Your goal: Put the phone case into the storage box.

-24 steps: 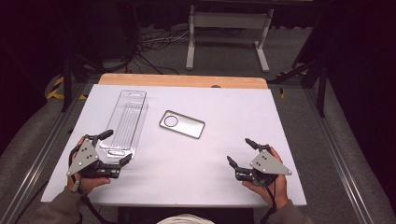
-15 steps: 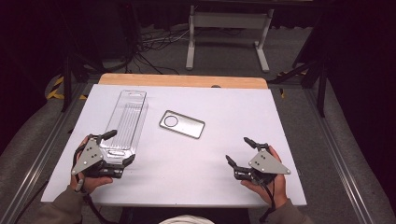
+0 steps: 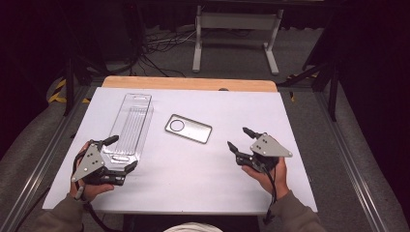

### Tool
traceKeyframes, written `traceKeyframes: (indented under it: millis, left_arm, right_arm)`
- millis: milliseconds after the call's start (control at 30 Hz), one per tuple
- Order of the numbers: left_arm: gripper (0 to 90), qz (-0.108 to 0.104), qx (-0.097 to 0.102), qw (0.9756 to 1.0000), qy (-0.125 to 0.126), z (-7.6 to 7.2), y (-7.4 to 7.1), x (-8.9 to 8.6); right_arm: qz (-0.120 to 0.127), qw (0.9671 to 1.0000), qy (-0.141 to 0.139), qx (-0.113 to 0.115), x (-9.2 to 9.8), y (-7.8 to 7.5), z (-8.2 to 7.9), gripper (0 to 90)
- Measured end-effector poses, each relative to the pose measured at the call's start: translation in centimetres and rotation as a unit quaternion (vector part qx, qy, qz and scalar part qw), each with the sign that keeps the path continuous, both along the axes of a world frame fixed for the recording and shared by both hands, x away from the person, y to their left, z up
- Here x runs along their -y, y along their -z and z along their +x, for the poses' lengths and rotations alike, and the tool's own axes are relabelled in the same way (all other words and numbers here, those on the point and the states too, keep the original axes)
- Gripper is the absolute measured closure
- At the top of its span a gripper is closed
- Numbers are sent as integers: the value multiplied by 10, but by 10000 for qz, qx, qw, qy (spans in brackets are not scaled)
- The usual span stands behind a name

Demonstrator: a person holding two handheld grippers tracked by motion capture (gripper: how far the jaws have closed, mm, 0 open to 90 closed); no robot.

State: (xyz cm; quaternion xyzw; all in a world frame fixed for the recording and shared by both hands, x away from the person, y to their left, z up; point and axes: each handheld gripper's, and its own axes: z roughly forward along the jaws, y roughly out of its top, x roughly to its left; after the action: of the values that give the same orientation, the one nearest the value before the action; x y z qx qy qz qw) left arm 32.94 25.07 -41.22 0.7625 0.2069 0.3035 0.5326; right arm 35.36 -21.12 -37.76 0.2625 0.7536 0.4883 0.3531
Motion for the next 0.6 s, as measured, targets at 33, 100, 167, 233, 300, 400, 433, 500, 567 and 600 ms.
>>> traceKeyframes:
  millis: [33,100,167,233,300,400,433,500,567,600]
  left_arm:
    - [41,13,5,10000,12,0,0,-1]
    - [41,-34,-36,10000,21,0,1,-1]
    - [41,-16,-30,10000,19,0,1,-1]
    - [42,32,-34,10000,31,1,1,-1]
    - [42,16,-26,10000,23,1,1,-1]
    - [43,21,-56,10000,45,1,1,-2]
    - [43,22,-52,10000,38,1,1,-2]
    - [43,9,-10,10000,39,-1,0,-3]
    - [44,-27,-16,10000,32,-1,0,-4]
    - [46,-4,-19,10000,29,-1,0,-5]
  right_arm:
    - [19,10000,-9,-19,-2,-1,4,405]
    - [45,9999,-45,-89,-9,-4,18,471]
    - [19,9999,-57,-162,-17,-5,32,546]
    - [-93,9995,-97,-299,-25,-5,46,618]
    - [-168,9990,-76,-406,-32,-3,59,678]
    - [-317,9970,-56,-703,-42,3,78,820]
    - [-394,9962,-42,-779,-44,4,82,859]
    - [-476,9950,10,-876,-48,6,91,900]
    - [-589,9936,56,-967,-53,8,101,900]
    - [-584,9931,58,-1014,-55,9,105,900]
